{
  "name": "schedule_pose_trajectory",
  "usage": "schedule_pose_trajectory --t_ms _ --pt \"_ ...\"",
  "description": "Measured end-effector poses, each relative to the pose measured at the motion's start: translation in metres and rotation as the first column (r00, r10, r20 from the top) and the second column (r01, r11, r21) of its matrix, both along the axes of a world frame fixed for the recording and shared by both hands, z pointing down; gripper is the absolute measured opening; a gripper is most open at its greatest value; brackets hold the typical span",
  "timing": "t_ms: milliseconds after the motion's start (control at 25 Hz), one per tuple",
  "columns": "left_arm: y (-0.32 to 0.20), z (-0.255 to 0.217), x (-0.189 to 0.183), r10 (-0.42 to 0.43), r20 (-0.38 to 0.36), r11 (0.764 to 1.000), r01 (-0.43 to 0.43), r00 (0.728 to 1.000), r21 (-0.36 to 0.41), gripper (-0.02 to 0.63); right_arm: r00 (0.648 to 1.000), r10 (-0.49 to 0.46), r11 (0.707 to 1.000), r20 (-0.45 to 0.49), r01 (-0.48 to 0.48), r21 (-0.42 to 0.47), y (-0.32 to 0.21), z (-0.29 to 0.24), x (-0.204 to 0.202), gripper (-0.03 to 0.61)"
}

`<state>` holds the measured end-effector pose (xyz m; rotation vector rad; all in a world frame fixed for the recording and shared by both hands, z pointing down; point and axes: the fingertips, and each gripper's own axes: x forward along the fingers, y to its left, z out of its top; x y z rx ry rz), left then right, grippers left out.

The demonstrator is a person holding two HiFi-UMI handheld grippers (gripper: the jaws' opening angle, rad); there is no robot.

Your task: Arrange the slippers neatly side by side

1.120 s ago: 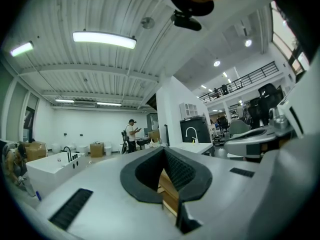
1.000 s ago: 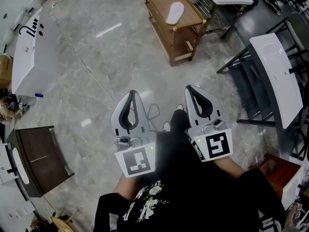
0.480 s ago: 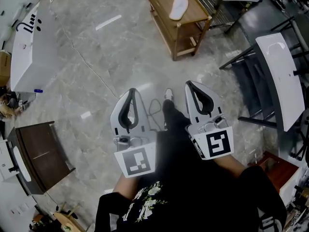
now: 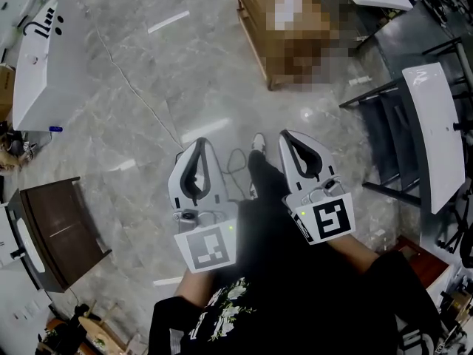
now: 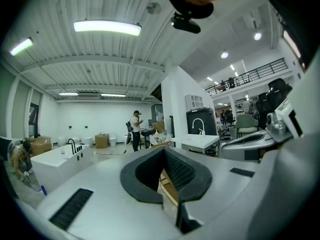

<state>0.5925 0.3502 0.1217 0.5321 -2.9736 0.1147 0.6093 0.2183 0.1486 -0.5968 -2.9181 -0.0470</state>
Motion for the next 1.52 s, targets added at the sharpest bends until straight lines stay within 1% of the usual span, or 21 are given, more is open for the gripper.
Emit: schedule_pose_trajectory --t_ms 160,280,440,560,720,840,960,1040,1200,1360,1520 --pt "-0.008 0.003 -0.02 0.001 -0.01 1.0 -0.001 1.0 -0.012 0.002 1.0 -0.01 1.0 -0.003 0.01 -0.008 -0.006 0.003 -0.021 -0.002" --pt "-0.014 -0.004 -0.039 0.017 -0.001 0.999 -0.017 1.0 -0.029 0.002 1.0 -0.001 1.0 -0.001 0.0 -0.017 -0.014 0.003 -0.043 -0.003" --pt "-0.017 -0.01 -0.07 0.016 0.011 0.998 -0.016 1.0 -0.057 0.002 1.0 0.002 0.999 0.019 -0.001 -0.038 -0.019 0.0 -0.076 -0.002" --pt "-0.024 -0.009 -0.084 0.018 0.003 0.998 -0.018 1.0 -0.065 0.002 1.0 0.005 0.999 0.027 -0.004 -0.04 -0.026 0.002 -0.092 -0.002" --pt "-0.029 -0.002 -0.101 0.003 -0.016 0.998 -0.004 1.0 -0.061 0.002 1.0 -0.001 0.999 0.019 0.002 -0.05 -0.034 0.011 -0.113 -0.002" --pt "-0.029 0.003 -0.12 -0.011 -0.021 0.997 0.009 1.0 -0.082 0.002 1.0 -0.006 0.999 0.026 0.007 -0.044 -0.038 0.014 -0.13 -0.003" --pt "-0.03 0.002 -0.141 -0.04 -0.019 0.997 0.039 0.999 -0.069 0.002 1.0 -0.016 0.999 0.007 0.016 -0.036 -0.041 0.017 -0.149 -0.002" --pt "-0.036 -0.002 -0.152 -0.044 -0.007 0.997 0.043 0.999 -0.063 0.002 1.0 -0.022 0.999 0.001 0.022 -0.032 -0.047 0.014 -0.16 -0.002" --pt "-0.048 -0.012 -0.17 -0.049 0.011 0.997 0.049 0.999 -0.059 0.002 0.999 -0.036 0.999 0.025 0.037 -0.026 -0.058 0.004 -0.184 -0.002" --pt "-0.047 -0.017 -0.186 -0.063 0.029 0.996 0.065 0.998 -0.066 0.002 0.998 -0.051 0.998 0.037 0.052 -0.022 -0.058 0.001 -0.204 -0.002" --pt "-0.044 -0.01 -0.193 -0.07 0.016 0.996 0.071 0.997 -0.063 0.002 0.997 -0.053 0.998 0.053 0.054 -0.022 -0.055 -0.001 -0.214 -0.002"
